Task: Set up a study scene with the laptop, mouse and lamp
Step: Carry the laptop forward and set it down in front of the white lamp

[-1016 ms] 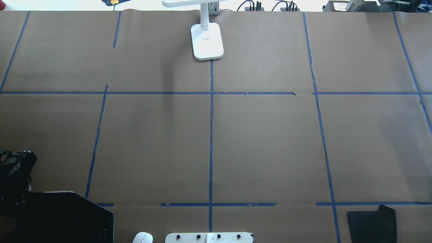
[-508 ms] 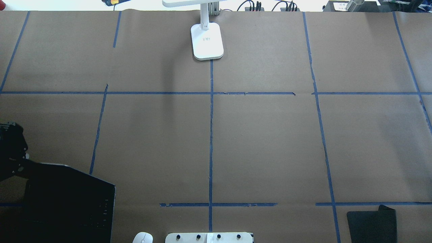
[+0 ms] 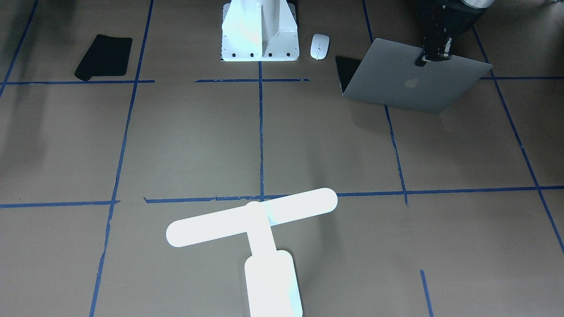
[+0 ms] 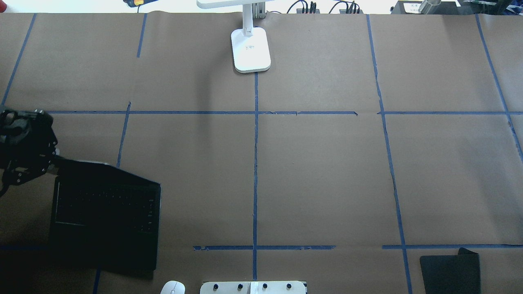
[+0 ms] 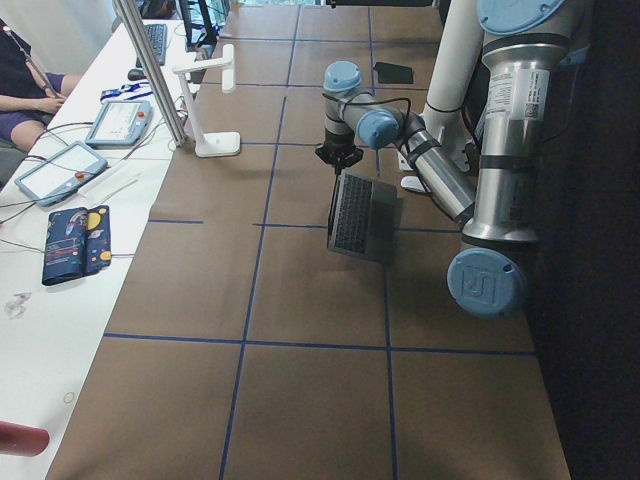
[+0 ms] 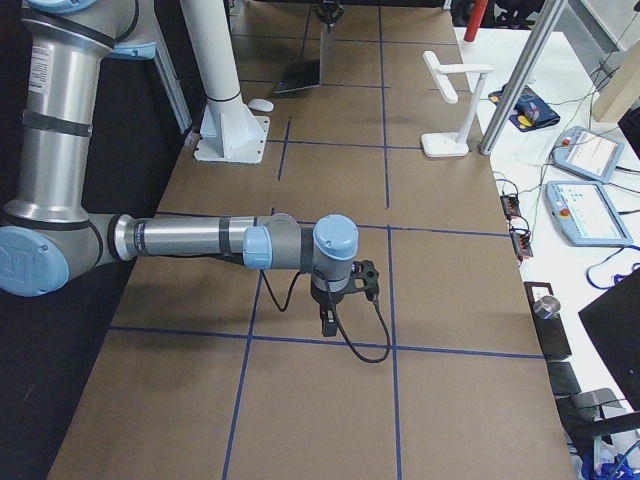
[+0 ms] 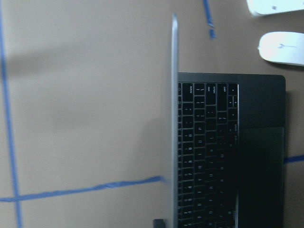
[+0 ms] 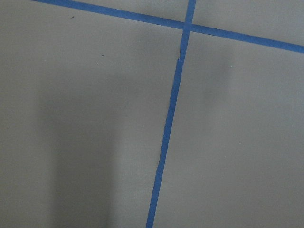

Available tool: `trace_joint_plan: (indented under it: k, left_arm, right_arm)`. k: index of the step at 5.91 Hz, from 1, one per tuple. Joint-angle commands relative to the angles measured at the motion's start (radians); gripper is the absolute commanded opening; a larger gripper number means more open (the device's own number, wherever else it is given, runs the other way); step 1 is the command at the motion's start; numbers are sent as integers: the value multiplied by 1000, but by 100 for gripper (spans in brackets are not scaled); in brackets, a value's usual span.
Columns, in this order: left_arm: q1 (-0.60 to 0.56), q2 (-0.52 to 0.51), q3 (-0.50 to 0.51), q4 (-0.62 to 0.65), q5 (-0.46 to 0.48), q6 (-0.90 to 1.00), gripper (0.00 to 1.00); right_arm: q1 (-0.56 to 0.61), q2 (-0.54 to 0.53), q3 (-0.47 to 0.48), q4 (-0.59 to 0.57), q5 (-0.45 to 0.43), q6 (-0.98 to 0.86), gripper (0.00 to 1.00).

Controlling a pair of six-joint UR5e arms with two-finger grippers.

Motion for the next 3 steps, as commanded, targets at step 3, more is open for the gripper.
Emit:
trace_joint_plan:
  k: [3]
  left_arm:
    - [-31, -427, 275, 121, 21, -92, 0]
  right_arm:
    - [0, 0, 0, 0, 2, 2, 100]
